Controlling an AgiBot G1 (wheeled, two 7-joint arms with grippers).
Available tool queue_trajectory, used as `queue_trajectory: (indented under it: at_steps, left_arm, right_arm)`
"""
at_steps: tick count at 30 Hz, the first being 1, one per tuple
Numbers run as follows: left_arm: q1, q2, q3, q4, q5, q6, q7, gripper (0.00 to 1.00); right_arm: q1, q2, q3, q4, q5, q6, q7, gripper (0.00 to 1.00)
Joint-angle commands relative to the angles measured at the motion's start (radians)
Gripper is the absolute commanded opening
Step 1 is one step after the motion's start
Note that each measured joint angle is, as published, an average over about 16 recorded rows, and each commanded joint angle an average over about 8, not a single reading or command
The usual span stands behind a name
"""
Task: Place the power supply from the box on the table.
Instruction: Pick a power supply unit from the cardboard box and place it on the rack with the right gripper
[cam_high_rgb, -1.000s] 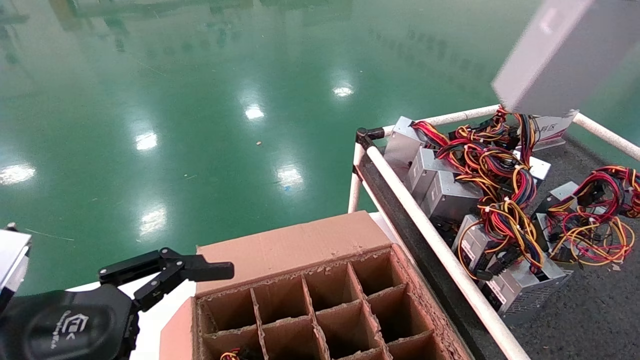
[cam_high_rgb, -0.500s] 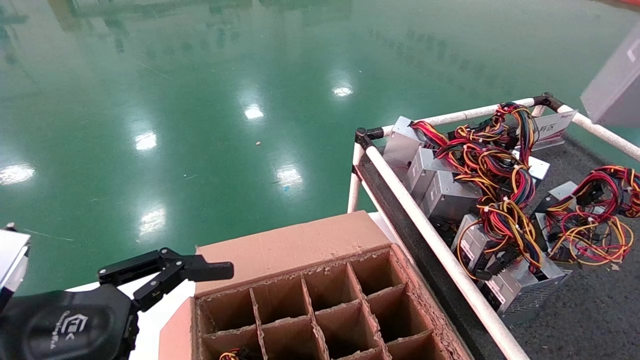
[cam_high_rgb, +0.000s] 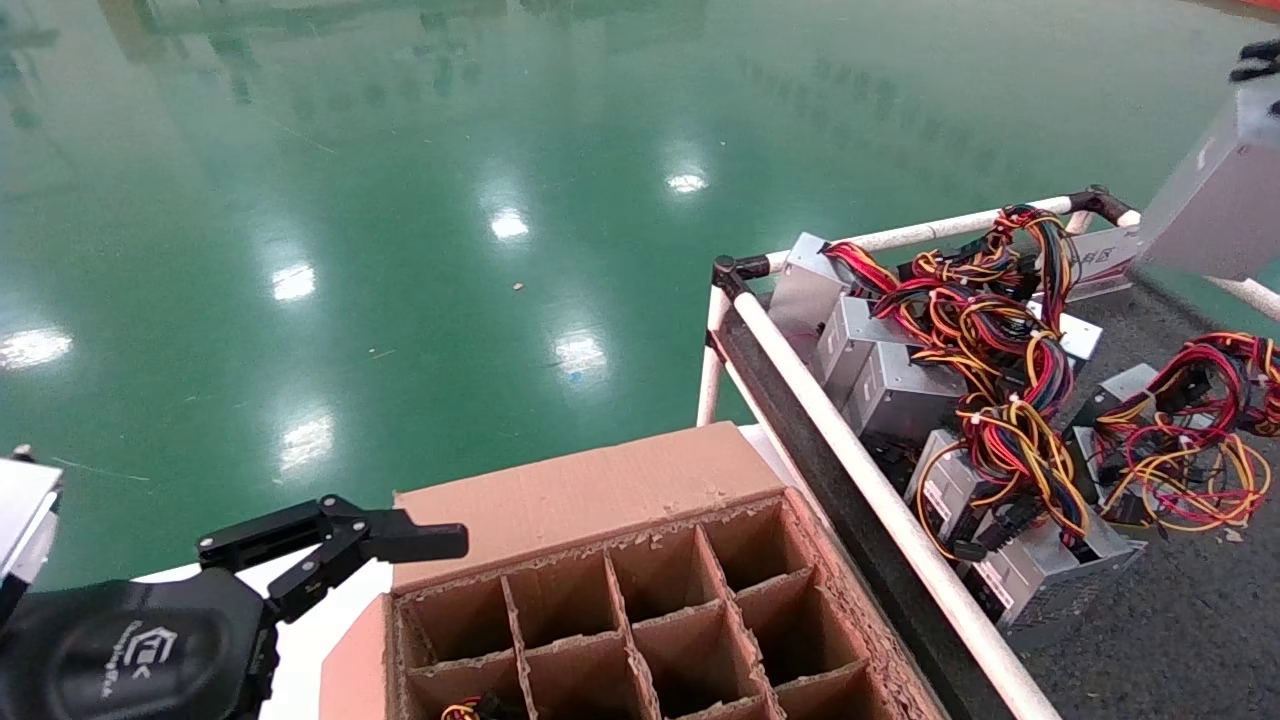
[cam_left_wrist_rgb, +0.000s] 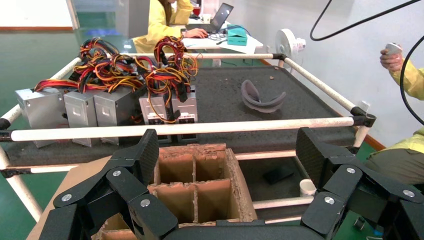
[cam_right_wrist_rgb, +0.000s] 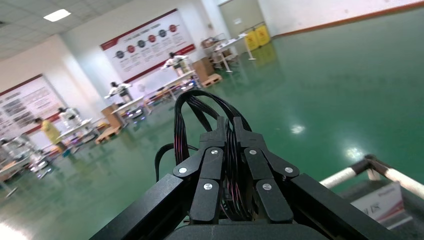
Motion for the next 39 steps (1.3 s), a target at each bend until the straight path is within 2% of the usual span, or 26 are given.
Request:
queue_trajectory:
  at_steps: [1,9,13,27,39]
  left_arm:
    - [0.000,0.000,0.000,0.000,0.000,0.000,0.000,1.00]
    - [0.000,0.000,0.000,0.000,0.000,0.000,0.000,1.00]
    - [0.000,0.000,0.000,0.000,0.000,0.000,0.000,1.00]
    - [0.000,0.000,0.000,0.000,0.000,0.000,0.000,1.00]
    - [0.000,0.000,0.001,0.000,0.000,0.000,0.000,1.00]
  right_arm:
    - [-0.009,-0.018,0.005,-0.026,0.007,0.028,-0.021,0.00]
    - [-0.034,-0.093,0.016,-0.074,0.022,0.237,-0.069,0.00]
    - [-0.049,-0.121,0.024,-0.083,0.033,0.306,-0.079,0.00]
    - [-0.117,-0.181,0.039,-0.083,0.055,0.400,-0.092,0.00]
    - [-0.163,-0.240,0.041,-0.078,0.057,0.440,-0.107,0.00]
